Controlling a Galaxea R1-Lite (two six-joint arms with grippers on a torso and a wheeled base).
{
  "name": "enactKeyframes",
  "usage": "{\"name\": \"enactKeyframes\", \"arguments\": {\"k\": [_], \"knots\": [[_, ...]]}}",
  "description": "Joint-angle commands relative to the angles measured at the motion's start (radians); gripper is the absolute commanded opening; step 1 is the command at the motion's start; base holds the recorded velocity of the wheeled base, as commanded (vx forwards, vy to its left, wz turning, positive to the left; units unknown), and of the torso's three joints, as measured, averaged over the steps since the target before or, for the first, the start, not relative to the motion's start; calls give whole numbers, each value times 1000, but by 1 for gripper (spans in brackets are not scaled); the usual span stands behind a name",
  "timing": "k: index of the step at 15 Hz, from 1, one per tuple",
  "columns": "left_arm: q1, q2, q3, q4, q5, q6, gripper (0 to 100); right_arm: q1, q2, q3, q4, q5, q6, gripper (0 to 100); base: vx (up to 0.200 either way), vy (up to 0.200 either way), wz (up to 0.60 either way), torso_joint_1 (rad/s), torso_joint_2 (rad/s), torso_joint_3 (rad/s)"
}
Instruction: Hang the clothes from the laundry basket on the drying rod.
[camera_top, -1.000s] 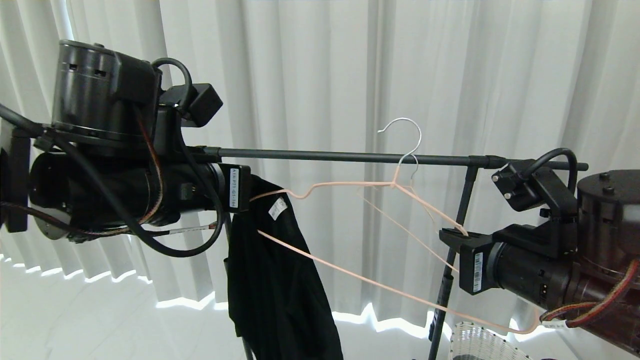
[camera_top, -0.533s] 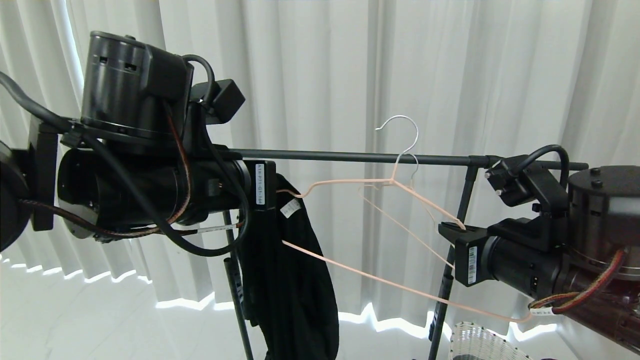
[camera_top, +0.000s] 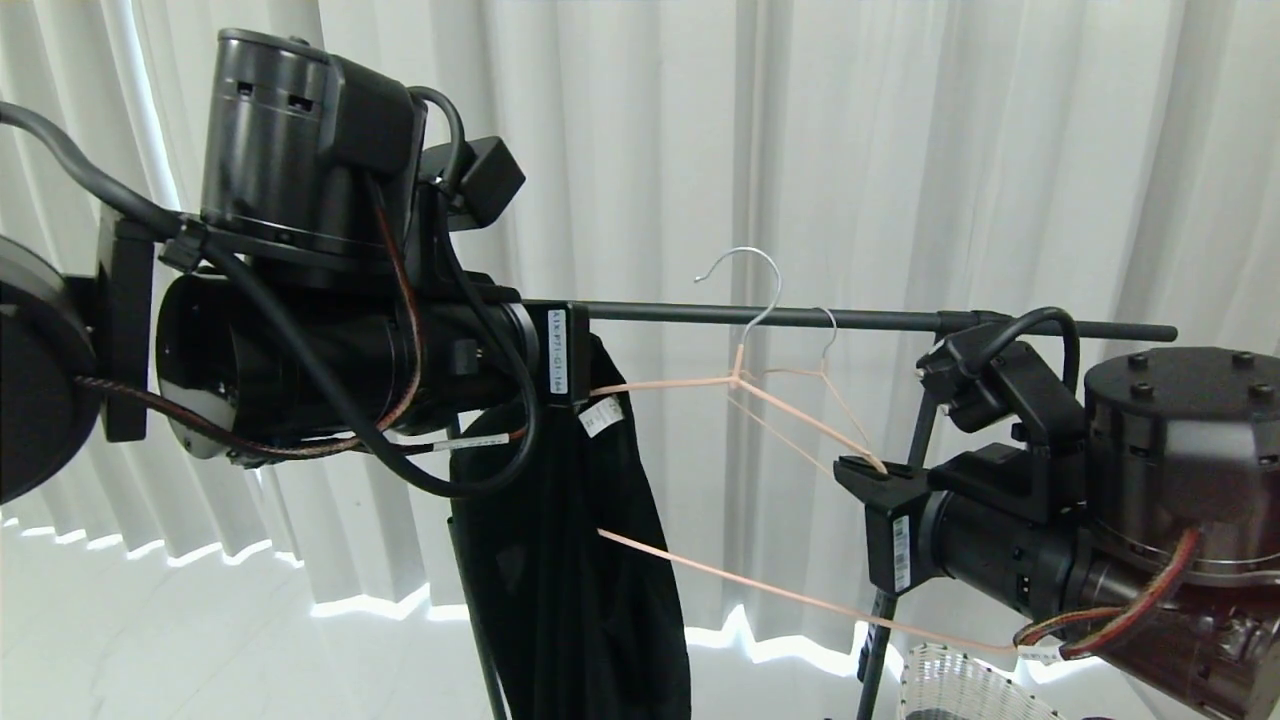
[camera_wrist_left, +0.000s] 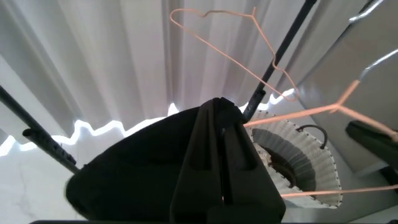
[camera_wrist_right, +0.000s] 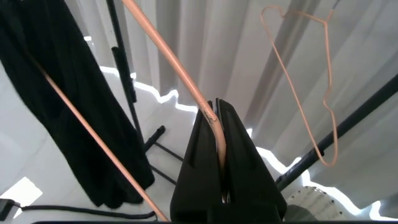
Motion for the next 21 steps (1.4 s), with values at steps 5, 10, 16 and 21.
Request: {"name": "enactKeyframes", "arguments": {"k": [5,10,16,21], "knots": [[-57,8,-56,0,-20,-4,0,55,94,-108,-3,-6,3,0,0,0,0,0,0,0],[-94,9,-70,-43,-23,-3,0,68,121,-133,-42,-8,1,0,0,0,0,0,0,0],[-94,-1,-59,-68,-23,8,100,59,112,-131,-43,-37,6,0,0,0,0,0,0,0],[-63,-58,34,-71,-23,143,100,-1,108,-130,-109,-55,0,0,0,0,0,0,0,0]]}}
